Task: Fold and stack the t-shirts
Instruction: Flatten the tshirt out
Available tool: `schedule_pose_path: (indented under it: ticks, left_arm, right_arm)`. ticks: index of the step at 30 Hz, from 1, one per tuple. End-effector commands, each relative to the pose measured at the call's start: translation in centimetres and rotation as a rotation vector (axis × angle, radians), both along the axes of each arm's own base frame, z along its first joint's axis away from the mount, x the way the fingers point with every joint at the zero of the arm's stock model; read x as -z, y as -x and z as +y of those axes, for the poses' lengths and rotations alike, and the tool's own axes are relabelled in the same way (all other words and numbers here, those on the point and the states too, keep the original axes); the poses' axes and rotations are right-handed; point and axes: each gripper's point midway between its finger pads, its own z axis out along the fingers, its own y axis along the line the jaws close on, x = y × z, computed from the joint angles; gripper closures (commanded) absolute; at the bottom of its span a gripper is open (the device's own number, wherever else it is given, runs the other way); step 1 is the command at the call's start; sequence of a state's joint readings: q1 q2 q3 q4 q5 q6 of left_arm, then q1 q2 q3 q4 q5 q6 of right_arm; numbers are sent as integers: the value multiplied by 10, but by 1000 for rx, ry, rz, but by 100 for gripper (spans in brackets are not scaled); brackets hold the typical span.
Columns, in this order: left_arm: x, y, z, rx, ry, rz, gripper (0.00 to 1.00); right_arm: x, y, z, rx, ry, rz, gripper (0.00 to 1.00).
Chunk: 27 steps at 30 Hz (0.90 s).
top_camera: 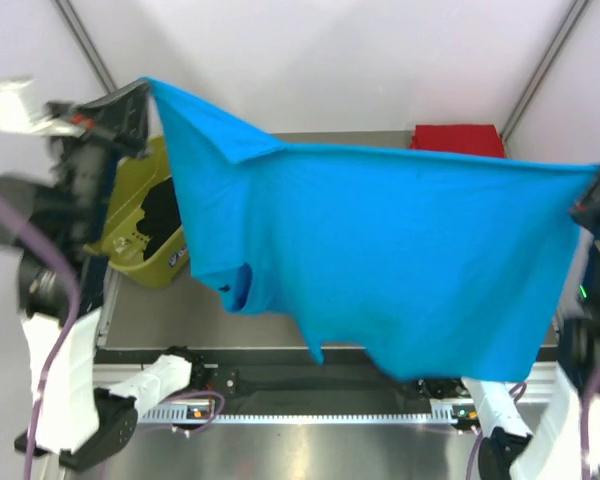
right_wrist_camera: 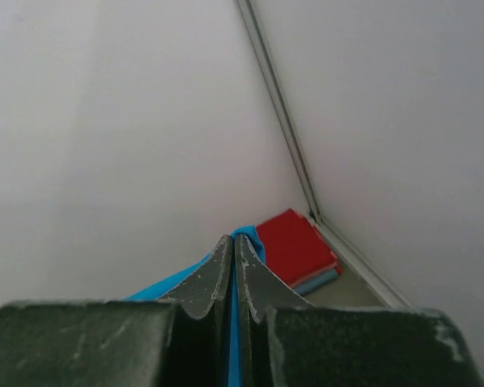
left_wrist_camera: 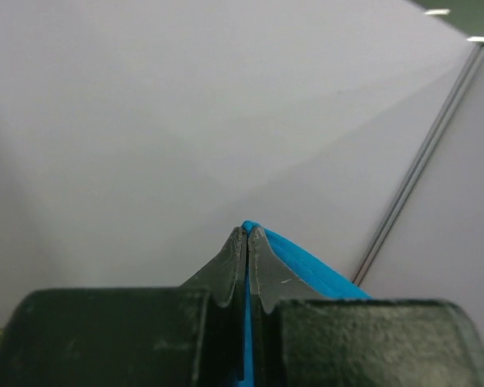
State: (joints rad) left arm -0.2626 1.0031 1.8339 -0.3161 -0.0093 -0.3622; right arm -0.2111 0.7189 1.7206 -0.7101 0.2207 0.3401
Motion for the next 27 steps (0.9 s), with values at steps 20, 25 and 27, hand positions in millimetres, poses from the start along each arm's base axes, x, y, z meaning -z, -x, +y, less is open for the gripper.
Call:
schedule_pose_path:
  ticks: [20, 25, 27]
  left_arm:
    - [428, -374, -125, 163, -344, 664, 100]
    - [446, -404, -138, 193, -321, 673, 100]
    - [446, -411, -144, 211, -303, 672, 100]
  right_arm:
    - [375, -322, -52, -101, -195, 629, 100]
    - [390, -341, -61, -115, -217, 669, 100]
    - [392, -350, -61, -128, -215, 672, 100]
